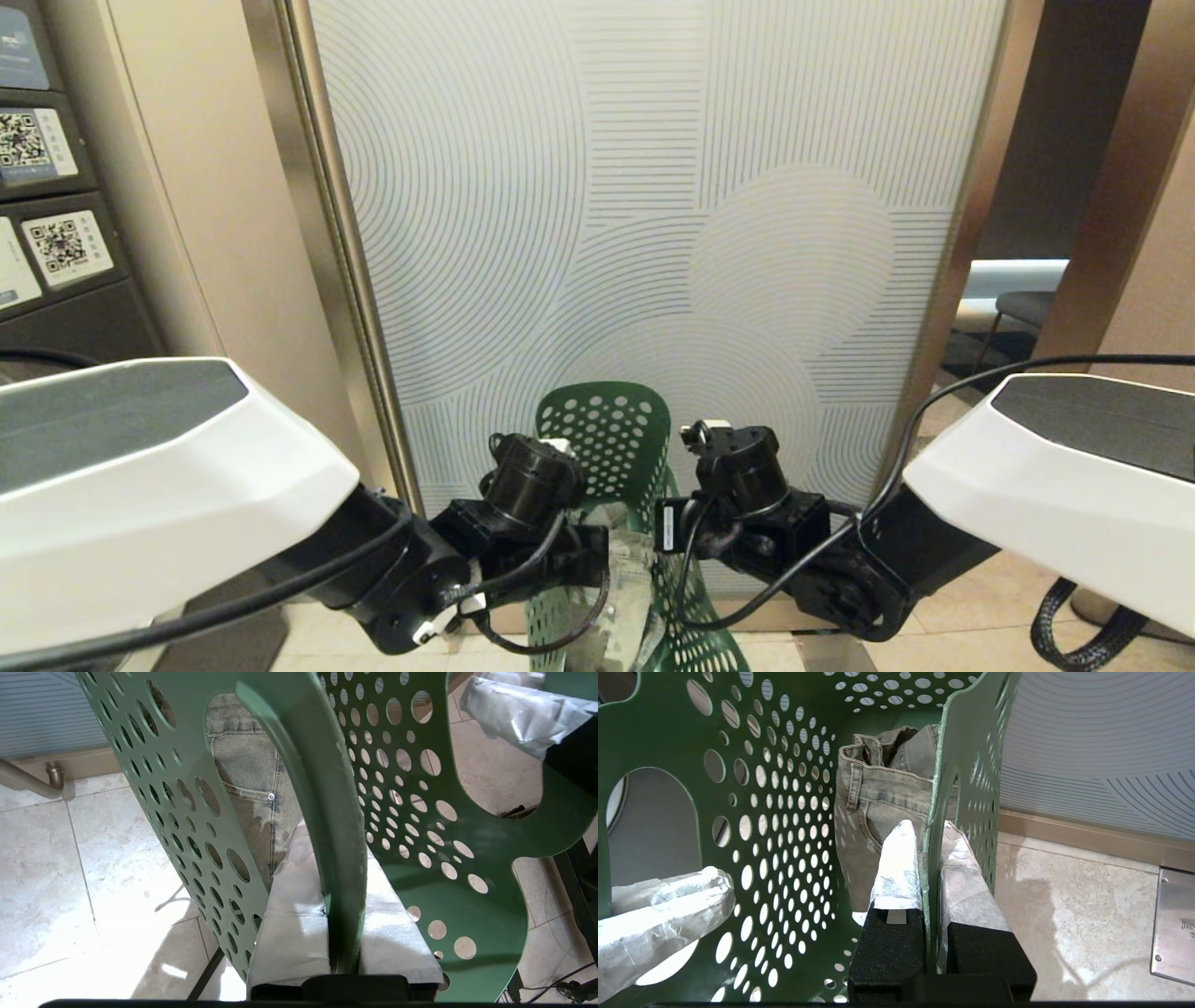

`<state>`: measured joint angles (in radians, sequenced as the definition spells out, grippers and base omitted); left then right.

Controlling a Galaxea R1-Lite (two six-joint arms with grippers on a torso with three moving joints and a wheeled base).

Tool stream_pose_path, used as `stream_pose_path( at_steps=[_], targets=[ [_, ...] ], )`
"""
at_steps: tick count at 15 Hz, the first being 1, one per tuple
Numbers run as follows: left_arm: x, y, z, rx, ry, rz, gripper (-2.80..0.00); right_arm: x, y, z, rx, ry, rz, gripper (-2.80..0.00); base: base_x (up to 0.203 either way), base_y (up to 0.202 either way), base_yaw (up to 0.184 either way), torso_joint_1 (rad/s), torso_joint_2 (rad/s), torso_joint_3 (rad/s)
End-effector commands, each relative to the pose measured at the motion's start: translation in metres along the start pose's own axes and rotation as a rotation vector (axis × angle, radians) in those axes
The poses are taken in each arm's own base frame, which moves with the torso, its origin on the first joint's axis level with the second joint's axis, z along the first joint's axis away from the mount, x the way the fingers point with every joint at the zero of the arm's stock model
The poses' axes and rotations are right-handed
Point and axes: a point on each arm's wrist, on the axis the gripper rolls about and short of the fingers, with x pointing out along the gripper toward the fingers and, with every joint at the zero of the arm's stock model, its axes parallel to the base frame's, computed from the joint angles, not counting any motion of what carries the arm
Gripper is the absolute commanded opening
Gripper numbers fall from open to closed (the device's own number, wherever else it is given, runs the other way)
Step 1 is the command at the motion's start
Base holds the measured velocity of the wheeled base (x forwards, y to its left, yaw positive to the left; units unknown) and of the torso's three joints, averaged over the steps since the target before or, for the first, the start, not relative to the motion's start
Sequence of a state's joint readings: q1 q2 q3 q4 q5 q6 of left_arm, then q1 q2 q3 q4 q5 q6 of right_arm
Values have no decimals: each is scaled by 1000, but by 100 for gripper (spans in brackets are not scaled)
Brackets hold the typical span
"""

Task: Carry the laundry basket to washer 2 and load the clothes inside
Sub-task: Pick up the clothes basket and put it beside the washing machine

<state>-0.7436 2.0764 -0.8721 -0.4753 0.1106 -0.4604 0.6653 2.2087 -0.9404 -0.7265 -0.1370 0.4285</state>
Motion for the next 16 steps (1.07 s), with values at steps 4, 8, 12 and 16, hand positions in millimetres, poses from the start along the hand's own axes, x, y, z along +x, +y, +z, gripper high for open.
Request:
stream_pose_path(
  at_steps=[4,8,12,16],
  targets=[
    [1,0,-1,-2,2,2,-280,1,-1,-2,-1,5,-3,-280,0,0,0,0,0,0],
    [1,0,-1,-2,1,2,-280,1,-5,-11,-30,34,-18,-280,0,0,0,0,0,0],
    [1,0,-1,-2,1,1,-280,1,-6,-14,-75,44,-19,-280,0,0,0,0,0,0],
    [1,0,0,-3,-1,-3,-280,1,-6,-12,-70,36,-19,-280,0,0,0,0,0,0]
  ],
)
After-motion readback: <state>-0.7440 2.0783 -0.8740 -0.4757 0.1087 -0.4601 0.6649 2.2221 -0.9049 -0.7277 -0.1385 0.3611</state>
